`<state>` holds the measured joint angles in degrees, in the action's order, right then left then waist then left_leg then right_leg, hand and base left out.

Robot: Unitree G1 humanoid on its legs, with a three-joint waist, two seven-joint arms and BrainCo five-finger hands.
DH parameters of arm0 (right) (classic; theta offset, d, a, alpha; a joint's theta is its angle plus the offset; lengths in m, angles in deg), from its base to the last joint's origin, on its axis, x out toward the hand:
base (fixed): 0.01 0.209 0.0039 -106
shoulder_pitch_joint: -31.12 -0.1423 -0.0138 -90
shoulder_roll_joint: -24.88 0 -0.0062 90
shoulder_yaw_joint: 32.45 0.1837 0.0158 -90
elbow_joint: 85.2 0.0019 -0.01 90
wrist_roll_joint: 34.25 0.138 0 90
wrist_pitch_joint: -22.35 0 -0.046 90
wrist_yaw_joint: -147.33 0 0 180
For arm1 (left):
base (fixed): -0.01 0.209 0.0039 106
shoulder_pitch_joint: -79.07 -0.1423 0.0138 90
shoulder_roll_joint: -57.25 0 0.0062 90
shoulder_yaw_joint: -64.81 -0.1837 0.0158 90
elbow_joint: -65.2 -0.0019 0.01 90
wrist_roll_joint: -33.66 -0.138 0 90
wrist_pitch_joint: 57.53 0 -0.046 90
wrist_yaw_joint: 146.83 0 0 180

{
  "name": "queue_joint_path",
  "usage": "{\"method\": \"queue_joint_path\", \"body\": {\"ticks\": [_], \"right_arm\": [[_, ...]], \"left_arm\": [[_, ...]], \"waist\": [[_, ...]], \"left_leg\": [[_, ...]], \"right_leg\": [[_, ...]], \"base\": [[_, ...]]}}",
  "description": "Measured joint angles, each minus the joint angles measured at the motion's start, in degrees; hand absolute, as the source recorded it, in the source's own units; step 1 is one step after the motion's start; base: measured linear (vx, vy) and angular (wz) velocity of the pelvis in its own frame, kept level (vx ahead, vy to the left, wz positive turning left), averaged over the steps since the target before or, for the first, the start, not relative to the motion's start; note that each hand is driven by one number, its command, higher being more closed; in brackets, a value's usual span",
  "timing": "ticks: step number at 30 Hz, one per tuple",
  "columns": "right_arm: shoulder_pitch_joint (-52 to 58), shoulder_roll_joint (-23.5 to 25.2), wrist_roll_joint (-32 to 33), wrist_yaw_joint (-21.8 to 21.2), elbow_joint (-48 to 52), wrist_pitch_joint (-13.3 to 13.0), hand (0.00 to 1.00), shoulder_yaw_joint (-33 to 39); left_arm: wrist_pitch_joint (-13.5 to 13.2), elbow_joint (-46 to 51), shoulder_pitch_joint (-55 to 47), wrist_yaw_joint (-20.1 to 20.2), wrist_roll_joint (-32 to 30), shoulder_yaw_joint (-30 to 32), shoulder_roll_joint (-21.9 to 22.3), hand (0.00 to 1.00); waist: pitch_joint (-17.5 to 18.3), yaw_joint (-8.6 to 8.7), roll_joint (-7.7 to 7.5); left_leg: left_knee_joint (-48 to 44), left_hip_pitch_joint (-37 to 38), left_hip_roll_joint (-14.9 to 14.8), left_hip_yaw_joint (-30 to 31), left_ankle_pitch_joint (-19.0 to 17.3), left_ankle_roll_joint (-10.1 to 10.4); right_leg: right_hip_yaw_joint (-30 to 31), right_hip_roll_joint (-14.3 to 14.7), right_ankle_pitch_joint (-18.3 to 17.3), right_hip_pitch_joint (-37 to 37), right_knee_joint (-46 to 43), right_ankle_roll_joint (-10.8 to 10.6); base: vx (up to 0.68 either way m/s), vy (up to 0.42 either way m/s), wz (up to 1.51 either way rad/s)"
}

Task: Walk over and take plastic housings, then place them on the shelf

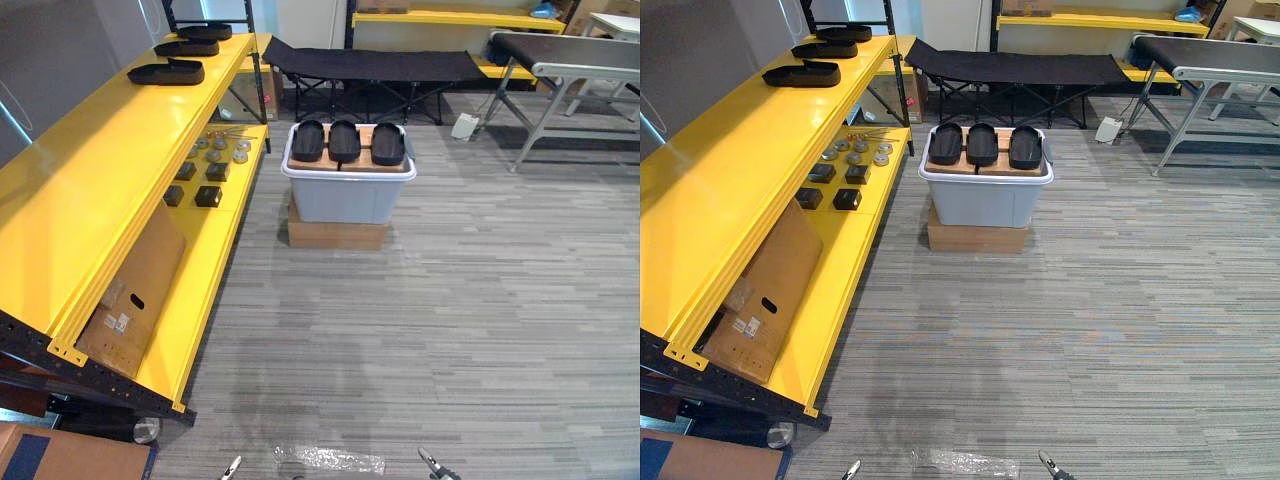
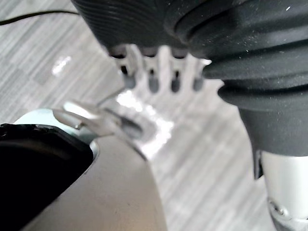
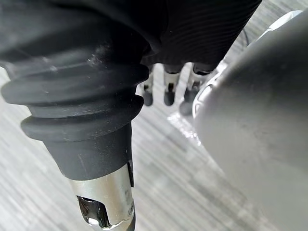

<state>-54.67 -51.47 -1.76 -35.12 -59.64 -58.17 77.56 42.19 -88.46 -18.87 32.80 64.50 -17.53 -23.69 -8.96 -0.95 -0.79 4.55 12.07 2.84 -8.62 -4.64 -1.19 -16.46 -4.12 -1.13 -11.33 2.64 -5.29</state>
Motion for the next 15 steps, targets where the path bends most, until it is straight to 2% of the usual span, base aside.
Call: {"method": "queue_joint_path", "body": {"ticks": [15], "right_arm": [[-0.49,0.42,-1.86,-0.1,-0.22,0.41,0.0,-0.06]], "left_arm": [[-0.84,0.01,0.19,-0.56,-1.64,-2.21,-1.19,0.0]], "waist": [[0.01,0.02,-1.18]], "left_leg": [[0.04,0.06,0.04,0.08,0.0,0.01]], "right_leg": [[-0.79,-0.07,0.01,-0.44,0.12,0.01]], "base": [[-0.03,-0.013,0.01]]}}
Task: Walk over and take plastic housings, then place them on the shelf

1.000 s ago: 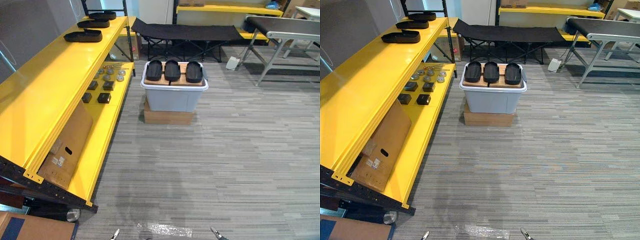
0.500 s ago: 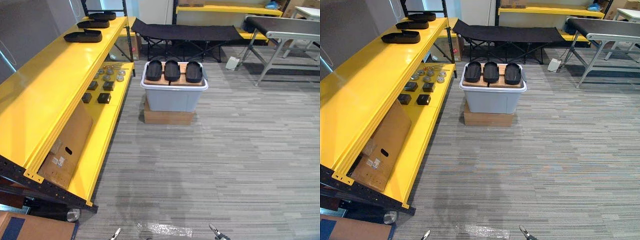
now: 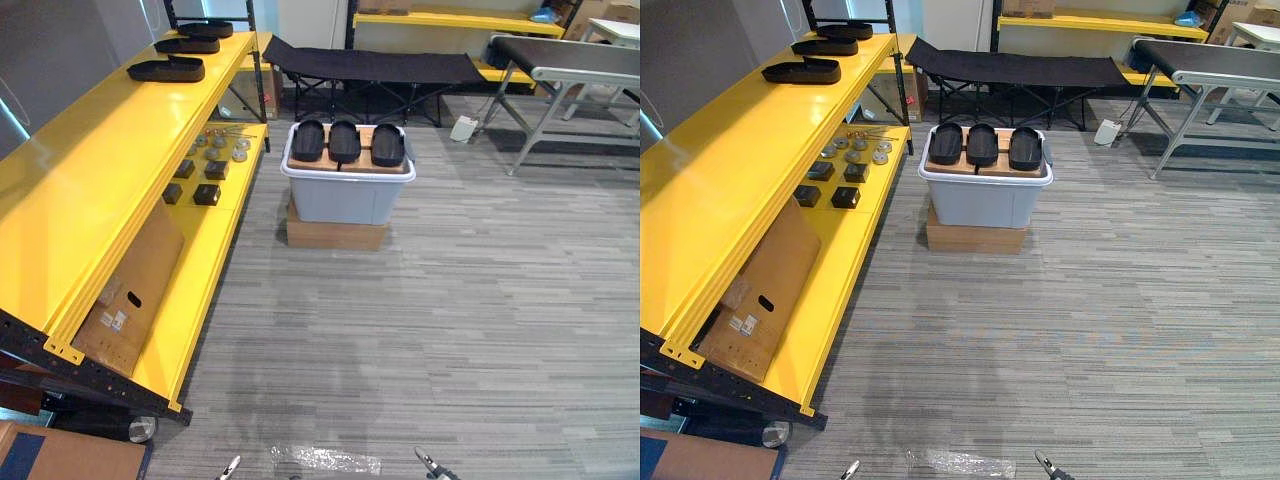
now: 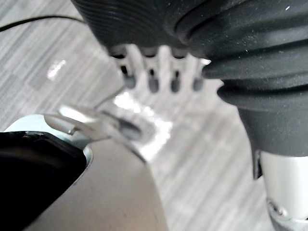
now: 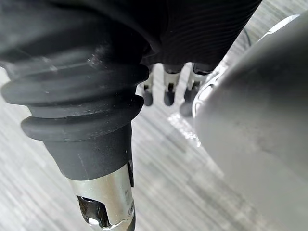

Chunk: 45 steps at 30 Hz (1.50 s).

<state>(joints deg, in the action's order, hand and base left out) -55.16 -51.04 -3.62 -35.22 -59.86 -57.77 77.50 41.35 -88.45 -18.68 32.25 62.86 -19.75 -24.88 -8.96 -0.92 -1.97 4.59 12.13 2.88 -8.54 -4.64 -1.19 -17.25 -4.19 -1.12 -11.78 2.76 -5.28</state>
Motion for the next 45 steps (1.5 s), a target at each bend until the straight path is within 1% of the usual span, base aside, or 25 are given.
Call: {"method": "queue_joint_path", "body": {"ticks": [3,4,6,7,10,14,17,18,19,20,22,24,25,26,29,30,32,33,35,37,38,40,41,43,45], "right_arm": [[0.06,-0.27,-0.53,0.0,0.61,-0.11,0.0,0.14],[0.24,-1.29,-0.22,0.07,1.72,-1.02,0.0,0.35],[-0.05,-1.81,0.8,-0.3,3.57,-2.46,0.0,1.29],[-0.2,-1.72,1.58,-0.58,4.01,-2.68,0.0,1.29],[-0.25,-0.35,2.36,-2.89,3.92,-2.63,0.0,1.68],[0.82,0.46,0.88,-3.56,1.21,0.43,0.0,5.36],[2.92,0.53,-1.42,-3.52,-0.14,2.95,0.0,8.62],[3.52,-0.08,-2.86,-3.61,0.0,3.11,0.0,9.91],[3.64,-0.88,-4.72,-3.64,0.05,3.09,0.0,10.2],[3.43,-1.09,-5.69,-3.64,0.01,3.06,0.0,10.21],[1.72,-1.24,-7.43,-3.85,0.81,2.36,0.0,10.11],[1.46,-2.65,-9.9,-3.51,0.98,1.54,0.0,8.24],[1.27,-3.39,-11.03,-3.45,0.36,1.06,0.0,7.88],[0.8,-3.47,-11.04,-3.44,0.31,0.66,0.0,7.66],[-4.61,-3.0,-10.94,-3.4,0.76,-1.37,0.0,5.12],[-5.69,-2.96,-10.66,-3.33,1.73,-2.3,0.0,3.85],[-5.51,-2.8,-9.52,-3.23,2.95,-3.06,0.0,1.13],[-5.51,-2.43,-8.11,-3.06,3.03,-3.39,0.0,-0.72],[-6.62,-1.97,-7.02,-2.62,3.03,-3.23,0.0,-2.8],[-6.52,-1.94,-6.83,-2.35,3.42,-3.02,0.0,-2.94],[-5.94,-1.99,-6.83,-2.34,3.25,-2.42,0.0,-2.58],[-4.67,-1.62,-6.84,-2.47,3.05,-2.17,0.0,-2.59],[-4.14,-1.21,-7.15,-2.5,3.49,-3.36,0.0,-1.89],[-4.12,-2.11,-9.2,-2.83,3.77,-3.73,0.0,-1.37],[-4.09,-1.74,-9.49,-3.07,3.8,-4.82,0.0,-0.36]], "left_arm": [[0.21,-0.1,0.54,0.24,-3.72,-0.34,-0.25,0.0],[0.8,-0.01,1.12,0.62,-6.3,-1.3,-0.16,0.0],[1.6,0.87,1.99,1.0,-9.65,-2.31,-0.62,0.0],[1.82,0.97,1.95,0.99,-10.2,-2.29,-1.14,0.0],[3.97,0.88,3.23,1.55,-10.05,-2.03,-2.86,0.0],[3.54,0.69,4.14,2.79,-8.65,1.07,-1.82,0.0],[2.47,1.46,3.76,4.77,0.56,4.56,-0.2,0.0],[2.41,2.22,3.04,4.75,7.23,5.75,1.64,0.0],[2.04,2.28,2.55,4.11,11.46,6.14,3.44,0.0],[1.2,2.33,2.56,3.44,12.85,7.09,4.14,0.0],[1.42,4.79,2.5,3.73,15.17,11.83,4.77,0.0],[1.16,5.68,2.51,3.61,15.25,14.74,5.87,0.0],[1.29,6.24,1.97,3.56,15.2,14.52,6.34,0.0],[1.29,6.46,1.55,3.62,15.13,14.5,6.33,0.0],[1.96,6.17,-0.96,4.08,13.5,14.87,7.9,0.0],[2.02,6.0,-1.96,4.73,12.52,15.0,7.82,0.0],[2.02,4.7,-3.03,5.43,11.34,14.73,7.56,0.0],[2.05,3.96,-3.18,6.11,10.78,14.46,7.07,0.0],[1.97,3.99,-2.82,6.22,10.14,13.41,5.21,0.0],[1.6,3.9,-2.26,6.03,10.14,13.32,4.8,0.0],[1.01,3.5,-1.98,5.98,9.81,13.1,4.59,0.0],[-0.07,3.34,-1.4,5.99,8.46,11.55,3.73,0.0],[-0.96,3.39,-1.13,5.73,8.23,11.24,3.34,0.0],[-3.28,3.9,0.24,4.32,8.28,9.87,2.75,0.0],[-4.39,6.1,3.88,3.79,8.9,9.57,2.26,0.0]], "waist": [[-0.63,0.33,-0.34],[-1.2,1.11,0.36],[-2.58,1.3,0.82],[-2.58,1.56,0.25],[-3.34,1.6,-2.0],[-4.12,1.83,-0.88],[-4.46,1.81,-0.4],[-4.35,2.01,1.57],[-3.34,1.96,3.71],[-3.32,1.67,3.99],[-3.73,1.79,4.4],[-5.2,1.03,5.76],[-5.3,-0.22,5.72],[-5.26,-0.71,5.51],[-5.69,-2.24,4.72],[-5.79,-2.58,4.86],[-5.78,-3.38,4.78],[-5.98,-3.5,3.68],[-6.3,-3.69,1.58],[-6.22,-3.76,0.87],[-6.22,-3.58,0.82],[-6.06,-3.44,0.08],[-6.34,-2.85,-0.45],[-6.17,-1.32,-0.93],[-6.06,-0.55,-0.76]], "left_leg": [[0.26,-0.19,0.53,0.53,-0.41,0.05],[0.26,-0.22,0.31,1.25,-1.28,-1.21],[-0.01,0.11,0.32,1.35,-0.94,-2.56],[-0.45,0.17,0.35,1.44,-0.81,-2.3],[-0.82,0.14,-0.35,1.6,-1.49,-1.34],[-1.32,1.27,-2.53,1.35,-4.32,2.47],[-3.75,3.98,-3.28,1.8,-8.76,4.09],[-6.09,4.86,-5.54,1.94,-11.51,5.14],[-9.47,4.55,-7.92,2.03,-12.88,6.13],[-12.74,3.11,-8.46,1.98,-12.86,6.17],[-38.01,-9.24,-12.01,2.19,-10.66,8.9],[-54.49,-15.65,-15.56,0.95,-10.56,8.52],[-54.81,-17.48,-14.51,0.76,-11.06,8.31],[-52.81,-18.4,-13.61,0.4,-11.18,8.21],[-28.85,-21.79,-8.17,0.27,-9.13,7.63],[-19.83,-22.86,-7.74,0.39,-4.16,6.71],[-16.58,-22.92,-7.35,-0.29,3.24,6.48],[-17.36,-22.17,-5.83,-1.06,4.51,2.6],[-20.91,-22.86,-3.54,-1.7,0.69,-0.45],[-22.07,-21.87,-2.62,-1.65,-2.1,-1.15],[-20.44,-19.06,-2.06,-1.51,-3.21,-1.69],[-16.71,-14.4,-0.92,-1.59,-3.9,-2.12],[-14.63,-11.24,-0.07,-1.33,-4.21,-2.27],[-10.85,-3.89,0.31,-0.88,-5.11,-2.18],[-11.41,-2.05,-1.06,0.31,-6.94,-1.27]], "right_leg": [[-1.15,-1.79,-3.04,2.48,-6.15,-1.28],[-1.39,-3.48,-5.51,7.36,-17.42,-2.8],[-0.33,-7.24,-7.41,17.49,-37.03,-1.24],[0.25,-8.05,-8.96,20.02,-39.68,-0.66],[0.52,-7.33,-8.44,22.21,-28.07,-1.04],[2.02,-3.69,2.01,22.42,-8.6,-1.01],[3.71,-3.47,4.81,21.19,-9.69,1.88],[3.33,-2.15,5.81,20.7,-13.26,2.58],[2.52,-0.17,2.71,20.7,-15.38,3.69],[2.31,0.37,1.85,20.56,-15.6,4.33],[0.94,1.48,0.05,16.8,-12.62,5.64],[-0.18,3.91,-0.61,9.53,-8.64,6.74],[0.1,3.85,-0.91,6.12,-7.76,6.59],[0.44,3.58,-1.13,4.53,-7.17,6.41],[4.52,1.94,-1.7,1.1,-4.14,5.51],[5.05,1.41,-2.46,-0.65,-2.99,4.41],[4.96,0.24,-5.02,-3.7,-2.46,2.76],[4.73,-1.31,-7.61,-4.86,-3.06,2.01],[4.48,-3.61,-8.63,-5.15,-5.7,1.8],[5.05,-4.8,-7.96,-4.33,-10.2,1.03],[6.06,-6.04,-8.15,-1.2,-20.14,0.67],[7.8,-8.99,-6.01,6.98,-39.52,-4.31],[8.38,-10.37,-5.82,11.59,-49.85,-5.29],[4.9,-11.12,-11.64,19.19,-56.08,-0.71],[1.22,-8.8,-14.03,22.66,-41.96,0.75]], "base": [[-0.05,0.007,0.16],[-0.03,0.043,0.25],[-0.01,0.072,0.18],[0.08,0.088,0.14],[0.14,0.033,0.01],[0.26,-0.081,-0.08],[0.27,-0.143,0.13],[0.49,-0.255,0.16],[0.53,-0.248,0.11],[0.51,-0.286,0.06],[0.41,-0.282,0.23],[0.43,-0.214,0.2],[0.42,-0.156,-0.14],[0.42,-0.087,-0.5],[0.4,0.04,-0.73],[0.42,0.188,-0.32],[0.39,0.214,0.02],[0.34,0.197,0.21],[0.51,0.21,0.18],[0.37,0.149,0.1],[0.38,0.197,0.02],[0.37,0.176,-0.03],[0.4,0.119,0.04],[0.47,0.078,0.11],[0.4,-0.03,0.48]]}}
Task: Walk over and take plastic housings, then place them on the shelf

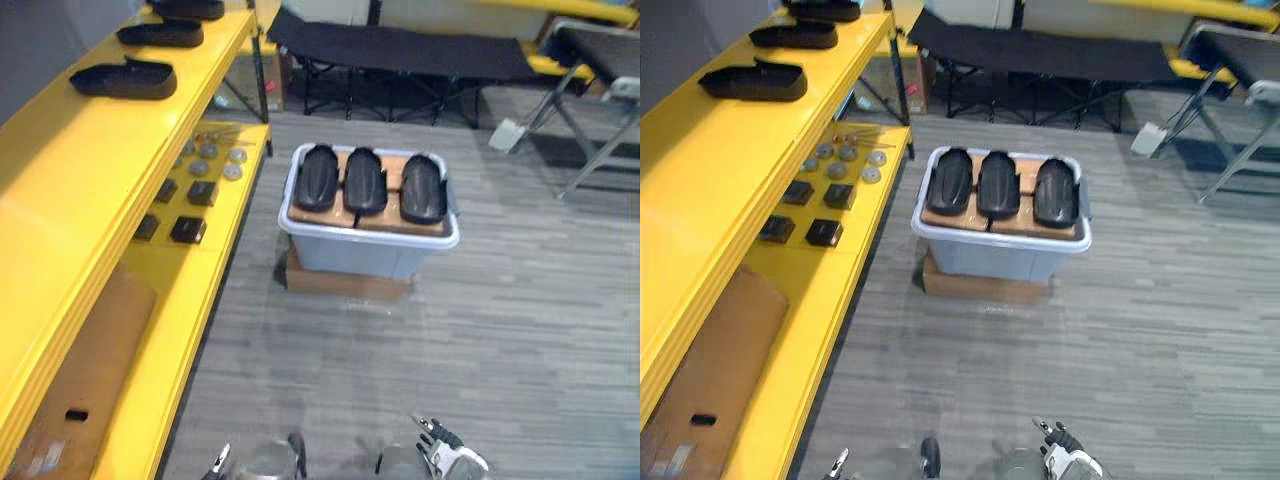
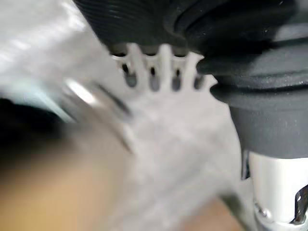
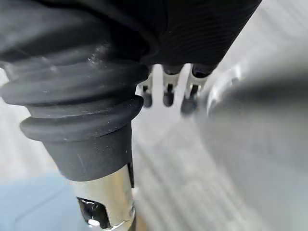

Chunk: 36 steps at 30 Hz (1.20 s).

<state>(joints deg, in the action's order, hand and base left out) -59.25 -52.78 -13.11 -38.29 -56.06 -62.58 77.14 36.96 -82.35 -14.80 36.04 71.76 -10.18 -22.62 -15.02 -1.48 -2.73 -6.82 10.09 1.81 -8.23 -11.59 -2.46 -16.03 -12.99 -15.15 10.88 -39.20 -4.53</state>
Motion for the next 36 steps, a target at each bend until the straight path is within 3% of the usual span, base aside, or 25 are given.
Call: {"method": "queue_joint_path", "body": {"ticks": [2,3,4,5,6,7,9,10,11,12,13,14,16,17,18,20,21,23,24,25,27,29,31,36], "right_arm": [[-0.33,0.31,0.02,0.06,0.35,-0.29,0.0,0.68],[-0.42,0.32,-0.12,0.33,0.34,-0.1,0.0,1.28],[0.21,0.69,-1.38,0.49,0.02,0.52,0.0,1.34],[0.9,1.19,-2.16,0.47,-0.21,0.95,0.0,1.31],[0.86,0.66,-2.48,0.46,-0.8,1.68,0.0,1.76],[0.87,-0.81,-3.15,0.69,-1.08,2.26,0.0,2.45],[0.33,-1.87,-3.49,0.93,-1.21,2.36,0.0,2.44],[0.33,-1.85,-3.32,1.05,-1.27,2.31,0.0,2.45],[0.53,-1.44,-3.09,1.23,-1.2,1.91,0.0,2.46],[1.5,-0.87,-1.86,1.96,-0.77,1.02,0.0,2.08],[1.89,-0.71,-1.43,2.13,-0.69,0.74,0.0,1.96],[2.19,-0.45,-1.31,3.05,-0.72,0.11,0.0,1.2],[2.43,-0.65,-1.45,3.31,-0.84,-1.11,0.0,2.22],[2.47,-0.67,-1.99,3.29,-0.77,-2.86,0.0,2.5],[2.53,-0.69,-2.41,3.24,-0.74,-3.35,0.0,2.45],[2.98,-0.95,-5.57,3.07,-0.07,-6.34,0.0,1.38],[3.34,-1.0,-8.27,2.96,1.21,-7.72,0.0,-0.68],[4.96,0.05,-13.79,0.79,6.01,-10.57,0.0,-6.59],[6.32,0.23,-16.49,-1.12,11.22,-13.32,0.0,-10.95],[8.14,0.14,-18.97,-2.61,19.66,-16.3,0.0,-15.85],[9.59,0.19,-19.84,-3.2,33.12,-19.89,0.0,-21.68],[9.3,1.21,-19.62,-1.94,44.56,-22.37,0.0,-26.04],[6.93,2.47,-19.67,2.06,53.47,-24.22,0.0,-26.38],[2.09,0.36,-19.59,13.4,57.28,-24.32,0.0,-16.75]], "left_arm": [[-1.36,3.09,2.5,0.09,0.28,-0.08,0.33,0.0],[-2.84,5.22,3.74,0.07,0.35,-0.01,0.82,0.0],[-3.4,6.83,3.81,-0.02,0.58,0.11,0.94,0.0],[-3.54,7.54,3.73,-0.23,1.4,0.15,0.6,0.0],[-3.44,6.99,4.3,-0.94,2.44,0.69,1.96,0.0],[-3.0,7.21,3.78,-2.0,3.47,0.64,4.63,0.0],[-1.44,6.16,3.36,-3.47,4.52,0.55,7.64,0.0],[0.0,4.13,3.16,-4.1,4.64,0.52,8.45,0.0],[0.61,3.32,2.63,-4.31,4.5,0.51,8.73,0.0],[1.45,3.06,1.6,-4.63,4.19,0.73,8.49,0.0],[1.57,2.86,1.4,-4.88,4.18,0.93,8.3,0.0],[2.06,1.66,0.63,-5.14,4.22,1.94,6.86,0.0],[1.74,0.26,-0.94,-5.5,3.84,2.65,6.29,0.0],[2.07,-0.41,-2.56,-5.82,2.1,2.49,5.84,0.0],[2.08,-0.45,-2.83,-5.8,2.3,3.16,5.97,0.0],[1.79,-1.65,-3.68,-5.6,-0.75,3.61,5.73,0.0],[1.58,-2.48,-3.93,-5.36,-2.37,3.89,5.24,0.0],[0.06,-2.15,-4.21,-4.97,-6.4,1.81,2.75,0.0],[-1.0,-1.91,-3.46,-4.9,-7.74,0.24,1.45,0.0],[-1.83,-1.06,-2.61,-4.95,-8.0,-0.97,0.95,0.0],[-3.19,2.17,-2.43,-5.0,-8.04,-2.56,0.73,0.0],[-3.92,5.07,-2.34,-4.95,-6.61,-4.02,0.89,0.0],[-5.59,6.9,-2.84,-4.52,-6.38,-5.89,1.07,0.0],[-5.37,7.25,-4.23,-3.79,-6.79,-9.1,1.37,0.0]], "waist": [[0.04,0.98,0.22],[0.11,1.35,0.43],[0.36,0.95,0.03],[0.82,0.76,-0.75],[0.8,0.49,1.89],[1.96,0.43,4.39],[2.52,0.21,6.96],[2.53,0.47,7.0],[2.39,0.6,6.75],[2.43,0.53,6.52],[2.38,0.38,6.22],[2.18,-0.75,5.81],[2.13,-0.91,5.62],[2.05,-0.91,5.51],[2.05,-0.88,5.51],[2.31,-0.88,5.99],[2.55,-0.74,4.76],[3.68,-0.68,2.34],[3.63,-0.53,0.85],[3.82,-0.51,0.17],[3.86,-0.36,0.15],[3.92,-0.26,0.26],[4.1,-0.28,0.47],[4.15,-0.08,0.44]], "left_leg": [[0.09,0.2,-0.79,2.15,-0.88,1.22],[0.06,1.18,-1.56,3.57,-2.04,2.92],[-0.94,2.45,-1.99,4.86,-4.15,5.25],[-1.89,3.11,-1.97,5.35,-5.41,6.13],[-3.43,3.77,-4.51,6.11,-6.89,6.62],[-5.3,2.72,-6.18,6.03,-6.05,7.24],[-6.69,2.79,-7.27,6.44,-4.58,7.62],[-9.63,2.54,-7.41,6.4,-2.8,8.19],[-12.39,2.12,-7.51,6.34,-1.87,8.9],[-21.08,-0.71,-8.46,6.07,0.03,11.4],[-26.69,-3.09,-8.97,5.89,1.88,12.63],[-35.92,-8.11,-10.61,4.57,-0.48,12.03],[-32.11,-11.37,-11.24,1.05,-4.73,9.68],[-23.02,-12.49,-11.19,-0.15,-4.7,9.23],[-20.65,-12.58,-11.19,-0.14,-4.38,9.26],[-8.97,-12.53,-11.34,0.84,1.03,9.68],[-7.24,-11.71,-10.23,0.4,4.35,9.35],[-4.22,-11.23,-7.46,-0.52,5.06,8.41],[-3.32,-11.43,-6.12,-0.59,5.32,8.0],[-3.21,-11.93,-5.18,-0.44,5.37,7.92],[-3.0,-11.9,-4.54,-0.42,5.39,7.87],[-2.04,-11.22,-4.53,-0.51,5.52,7.66],[-0.24,-9.8,-4.94,-0.8,5.65,7.45],[0.55,-8.86,-5.4,-1.99,5.65,7.45]], "right_leg": [[0.56,1.13,2.38,2.55,11.87,0.32],[2.03,2.48,7.79,3.31,20.12,0.74],[4.47,3.83,16.82,2.71,26.18,1.29],[5.63,4.1,23.34,2.23,27.6,3.01],[4.81,5.94,22.32,1.87,25.0,2.94],[4.74,7.5,20.23,1.03,26.07,3.54],[4.4,8.84,18.31,-0.15,26.82,3.71],[4.02,9.06,17.19,-2.02,27.29,3.6],[3.62,9.35,16.58,-3.65,28.01,3.67],[3.52,10.05,15.65,-7.2,30.42,4.06],[3.53,10.21,14.99,-8.77,31.73,4.4],[4.04,10.05,14.64,-11.73,34.66,4.74],[3.87,9.23,14.97,-14.86,37.3,3.88],[4.29,8.2,15.1,-16.45,38.38,2.34],[4.4,8.03,15.11,-16.74,38.53,2.02],[5.11,7.52,14.95,-17.96,39.01,0.08],[5.79,6.4,14.87,-18.18,39.02,-1.14],[5.04,3.83,14.49,-16.97,38.92,-2.37],[4.95,2.58,14.39,-16.61,38.92,-2.94],[4.74,1.76,14.77,-16.26,39.02,-3.59],[3.86,1.09,15.24,-16.21,38.98,-4.24],[3.41,1.13,15.33,-16.26,38.89,-4.3],[3.53,1.69,15.37,-16.24,38.65,-4.28],[3.79,2.09,16.0,-15.9,38.35,-4.17]], "base": [[0.44,-0.121,0.75],[0.63,-0.266,0.75],[0.53,-0.233,0.54],[0.57,-0.265,0.28],[0.52,-0.209,0.17],[0.61,-0.248,0.03],[0.48,-0.179,-0.07],[0.38,-0.151,0.03],[0.34,-0.173,0.18],[0.24,-0.137,0.16],[0.26,-0.1,0.0],[0.23,-0.015,-0.14],[0.25,0.033,-0.16],[0.2,0.076,-0.16],[0.2,0.131,-0.22],[0.21,0.174,-0.24],[0.23,0.194,-0.22],[0.2,0.165,-0.06],[0.16,0.144,0.1],[0.15,0.132,0.12],[0.12,0.087,0.05],[0.07,0.019,-0.01],[0.04,-0.018,-0.09],[0.01,-0.007,-0.15]]}}
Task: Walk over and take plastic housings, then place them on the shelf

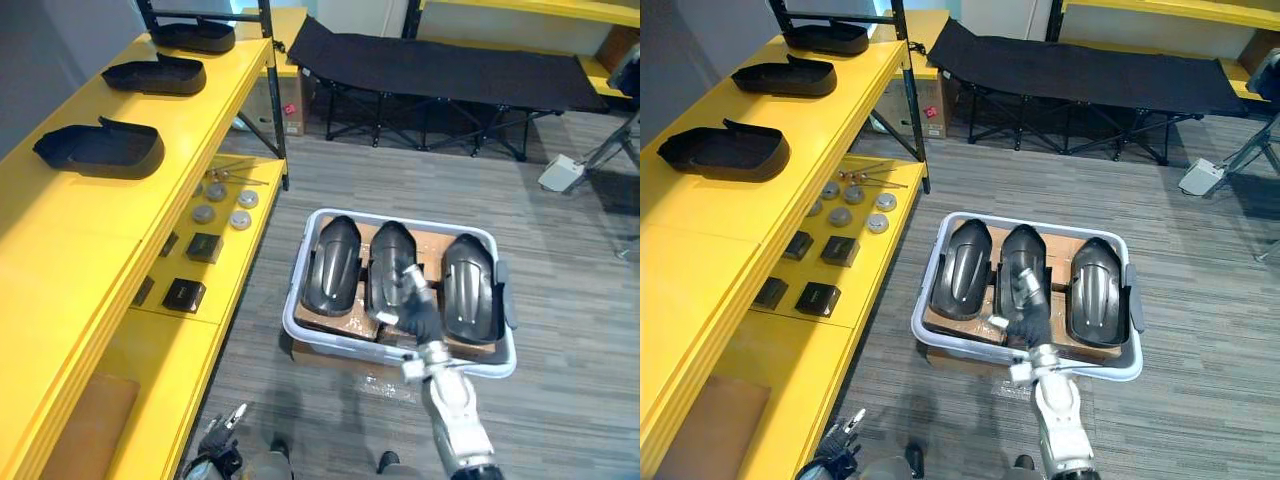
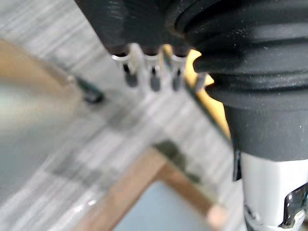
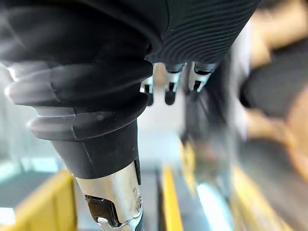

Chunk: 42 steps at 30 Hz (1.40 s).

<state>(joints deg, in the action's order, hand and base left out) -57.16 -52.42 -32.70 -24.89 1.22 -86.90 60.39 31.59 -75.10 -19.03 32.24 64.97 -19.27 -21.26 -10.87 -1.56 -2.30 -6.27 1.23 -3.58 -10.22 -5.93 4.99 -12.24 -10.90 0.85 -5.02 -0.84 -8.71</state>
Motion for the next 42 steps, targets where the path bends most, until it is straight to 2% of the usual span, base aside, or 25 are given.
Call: {"method": "queue_joint_path", "body": {"ticks": [2,4,8,11,12,15,20,22,23,25,26,28,30,31,34,37,40,42], "right_arm": [[-0.99,-3.34,-0.01,5.09,-0.02,2.83,0.0,4.61],[-2.35,-5.51,0.32,8.27,-1.08,5.24,0.0,8.08],[-5.73,-9.53,6.5,11.18,-7.95,9.63,0.0,14.71],[-8.97,-11.59,9.14,12.19,-12.45,10.46,0.0,17.61],[-10.46,-12.79,9.88,12.35,-13.96,10.57,0.0,18.8],[-16.04,-16.51,12.52,12.39,-19.34,10.7,0.0,19.78],[-21.74,-20.66,13.74,12.42,-26.63,10.7,0.0,21.07],[-26.01,-24.6,16.02,12.5,-31.78,10.87,0.0,21.05],[-29.52,-27.53,16.3,12.95,-36.13,11.33,0.0,20.96],[-33.47,-29.85,16.71,13.61,-40.06,12.06,0.0,20.4],[-37.99,-32.73,17.48,14.39,-43.86,13.13,0.0,18.27],[-41.15,-35.02,17.49,15.18,-46.38,13.63,0.0,16.55],[-45.67,-37.64,17.44,17.3,-49.58,15.92,0.0,14.23],[-46.36,-38.22,17.43,17.41,-50.45,16.21,0.0,13.81],[-49.81,-41.34,17.38,18.06,-54.16,20.75,0.0,10.79],[-52.11,-43.41,17.41,18.6,-55.93,23.4,0.0,9.0],[-53.26,-45.89,17.41,18.73,-56.9,25.56,0.0,7.59],[-54.42,-45.99,17.38,19.44,-58.48,27.18,0.0,6.83]], "left_arm": [[0.63,0.02,-1.08,0.0,-0.35,-0.47,-0.02,0.0],[1.14,-0.12,-1.15,-0.02,-1.27,-0.55,0.02,0.0],[1.32,-0.02,-1.13,0.03,-3.55,-0.54,-0.45,0.0],[0.73,0.39,-0.03,0.24,-4.82,-0.4,-1.63,0.0],[0.27,0.41,1.02,0.4,-4.85,-0.35,-1.83,0.0],[-0.73,2.19,1.93,1.18,-4.81,-0.31,-2.37,0.0],[-2.4,2.16,3.37,1.32,-4.6,-0.49,-3.78,0.0],[-2.48,2.09,4.54,1.53,-4.11,-1.1,-4.02,0.0],[-2.74,2.06,5.35,1.61,-4.04,-2.06,-4.21,0.0],[-2.81,2.01,6.18,1.62,-3.88,-2.7,-4.1,0.0],[-3.25,1.95,6.61,1.62,-2.7,-4.02,-3.96,0.0],[-4.03,1.93,7.11,1.61,-2.36,-5.09,-3.88,0.0],[-4.17,1.86,7.96,1.48,-1.87,-6.69,-3.65,0.0],[-4.16,1.79,8.22,1.47,-1.86,-7.07,-3.63,0.0],[-4.17,1.14,8.3,1.26,0.36,-8.75,-3.39,0.0],[-4.0,-0.61,8.35,1.37,1.81,-9.62,-2.89,0.0],[-4.08,-0.54,8.42,1.52,2.62,-10.77,-2.36,0.0],[-4.09,-0.59,8.42,1.78,2.63,-11.22,-2.41,0.0]], "waist": [[0.0,0.18,0.0],[0.0,0.17,0.02],[-0.81,0.63,-0.41],[-3.61,0.93,-0.87],[-5.59,0.93,-0.8],[-9.21,0.82,-0.59],[-12.16,0.13,-1.29],[-13.02,-0.07,-0.98],[-13.64,-0.32,-0.35],[-14.38,-0.98,0.31],[-15.09,-1.14,1.55],[-15.74,-1.38,2.77],[-16.74,-2.05,4.63],[-16.98,-2.31,5.05],[-18.03,-2.94,7.16],[-18.73,-3.08,8.75],[-19.35,-3.63,10.12],[-19.34,-3.9,10.28]], "left_leg": [[0.09,0.74,-0.09,-0.9,0.0,0.0],[-0.05,0.67,-0.22,-1.52,0.0,0.0],[-0.53,-1.2,-0.21,-1.3,0.26,-0.43],[-4.1,-6.14,-0.67,-0.14,-0.78,-0.4],[-5.75,-7.85,-0.93,0.59,-0.98,-0.52],[-7.36,-11.73,-1.12,1.88,0.05,-0.6],[-9.39,-15.75,-0.97,3.4,0.71,-1.14],[-11.25,-18.91,-0.82,4.17,0.5,-1.53],[-12.36,-20.96,-0.69,4.86,0.4,-1.73],[-12.76,-22.05,-0.51,4.99,0.43,-1.89],[-13.67,-23.42,-0.06,5.69,0.34,-2.07],[-14.09,-24.47,0.3,6.26,0.27,-2.2],[-14.4,-26.43,0.65,6.91,0.5,-2.64],[-14.4,-26.77,0.69,7.06,0.59,-2.77],[-14.33,-28.39,1.14,7.67,0.96,-3.1],[-14.15,-29.58,1.4,7.73,1.43,-3.41],[-13.93,-30.49,2.25,7.84,1.93,-3.6],[-13.01,-30.55,2.58,7.85,2.56,-3.59]], "right_leg": [[0.53,-0.01,0.11,0.0,-0.42,0.03],[1.4,0.09,0.56,0.63,-0.49,0.24],[1.42,0.04,0.97,2.71,-0.91,0.35],[1.19,0.17,0.76,5.48,-1.38,0.59],[0.88,0.2,0.33,6.4,-1.87,1.06],[0.14,0.24,0.15,9.61,-3.19,1.2],[-0.75,0.29,1.5,11.94,-3.31,1.19],[-1.42,0.47,2.34,13.72,-3.29,1.15],[-1.88,0.44,2.75,14.91,-3.31,1.28],[-1.9,0.32,3.1,15.71,-3.32,1.26],[-2.08,0.14,3.16,16.55,-3.55,1.18],[-2.17,-0.03,3.21,17.34,-3.87,1.11],[-3.03,-0.24,3.23,19.06,-4.49,1.07],[-3.23,-0.28,3.23,19.44,-4.81,1.08],[-3.68,-0.77,2.87,21.47,-6.3,1.54],[-3.79,-1.39,2.55,23.48,-8.02,1.79],[-3.97,-2.42,1.32,25.3,-10.31,1.59],[-4.0,-3.1,0.49,26.27,-11.52,1.23]], "base": [[-0.04,0.019,-0.17],[-0.09,0.017,-0.23],[-0.13,-0.006,-0.07],[-0.19,-0.033,0.08],[-0.23,-0.012,0.17],[-0.19,-0.012,0.15],[-0.04,0.005,0.16],[0.0,0.028,0.18],[0.01,0.038,0.18],[0.01,0.037,0.11],[0.0,0.034,0.1],[-0.02,0.035,0.13],[-0.03,0.018,0.14],[-0.05,0.009,0.12],[-0.02,0.012,0.09],[-0.01,0.014,0.03],[-0.01,0.02,0.08],[-0.01,0.005,0.08]]}}
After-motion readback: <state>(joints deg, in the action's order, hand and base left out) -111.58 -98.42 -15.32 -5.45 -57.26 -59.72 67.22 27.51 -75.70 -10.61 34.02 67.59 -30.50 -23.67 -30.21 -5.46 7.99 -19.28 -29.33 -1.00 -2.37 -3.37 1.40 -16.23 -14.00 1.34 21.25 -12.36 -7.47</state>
